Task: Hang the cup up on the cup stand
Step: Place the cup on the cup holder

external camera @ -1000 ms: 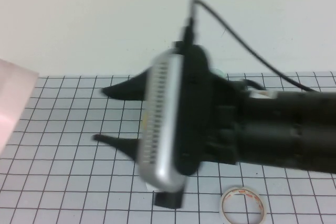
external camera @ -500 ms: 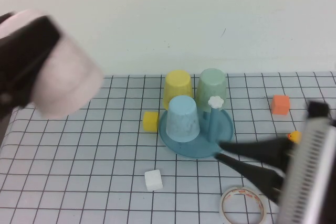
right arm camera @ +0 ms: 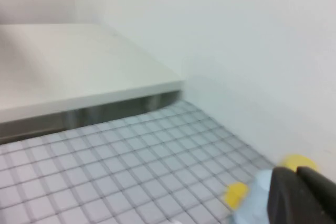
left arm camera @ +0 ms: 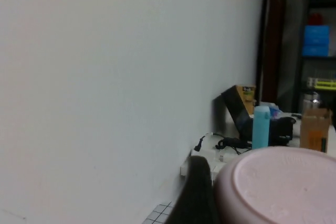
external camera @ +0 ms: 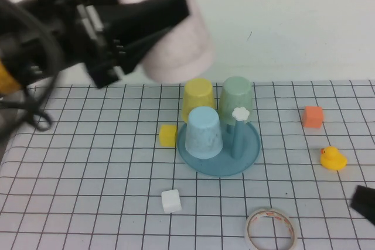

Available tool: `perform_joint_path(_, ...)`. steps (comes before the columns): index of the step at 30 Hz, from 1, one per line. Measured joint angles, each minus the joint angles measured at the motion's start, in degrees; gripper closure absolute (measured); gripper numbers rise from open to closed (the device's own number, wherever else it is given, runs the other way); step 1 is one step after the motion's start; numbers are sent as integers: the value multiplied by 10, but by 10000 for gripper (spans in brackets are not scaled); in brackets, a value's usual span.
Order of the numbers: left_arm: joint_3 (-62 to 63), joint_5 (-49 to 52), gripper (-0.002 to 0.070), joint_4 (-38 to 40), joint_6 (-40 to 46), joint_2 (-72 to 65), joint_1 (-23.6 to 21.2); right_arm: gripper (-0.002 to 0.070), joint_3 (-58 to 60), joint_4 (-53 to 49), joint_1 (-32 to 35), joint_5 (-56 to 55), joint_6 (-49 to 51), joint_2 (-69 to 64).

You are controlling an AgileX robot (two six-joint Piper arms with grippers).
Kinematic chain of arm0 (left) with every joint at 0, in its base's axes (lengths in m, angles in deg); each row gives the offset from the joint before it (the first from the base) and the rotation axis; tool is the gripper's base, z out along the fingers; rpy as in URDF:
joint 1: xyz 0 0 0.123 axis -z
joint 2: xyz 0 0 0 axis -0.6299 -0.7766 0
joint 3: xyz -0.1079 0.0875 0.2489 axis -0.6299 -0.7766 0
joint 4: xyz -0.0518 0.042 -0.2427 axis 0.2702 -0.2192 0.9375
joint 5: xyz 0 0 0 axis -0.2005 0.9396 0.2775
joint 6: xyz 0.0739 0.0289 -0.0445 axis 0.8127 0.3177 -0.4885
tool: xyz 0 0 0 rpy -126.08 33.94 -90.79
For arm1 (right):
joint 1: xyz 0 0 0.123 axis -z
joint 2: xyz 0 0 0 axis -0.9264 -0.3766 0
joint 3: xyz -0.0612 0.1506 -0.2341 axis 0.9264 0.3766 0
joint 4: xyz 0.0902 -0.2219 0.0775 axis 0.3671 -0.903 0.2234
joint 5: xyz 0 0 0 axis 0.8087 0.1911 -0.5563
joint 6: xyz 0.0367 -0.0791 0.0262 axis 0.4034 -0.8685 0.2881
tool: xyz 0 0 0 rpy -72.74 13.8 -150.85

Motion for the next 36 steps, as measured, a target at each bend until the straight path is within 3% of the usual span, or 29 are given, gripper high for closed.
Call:
perform_joint_path(7,45,98,134,11,156,-83,116,678,64,12,0,-138,-9,83)
perform_joint_path(12,48,183,134,86,216,-149,160,678,105,17,0,-229,-17,105)
perform_joint_path(18,50,156,134,246,282,-252,163,678,137,20,0,-309,-24,107)
perform_joint_path(21,67,138,134,287,301,-307,163,678,137,20,0,-315,-24,107)
perform_joint_path(36,160,122,134,313,319,-466,163,678,137,20,0,-325,-24,107)
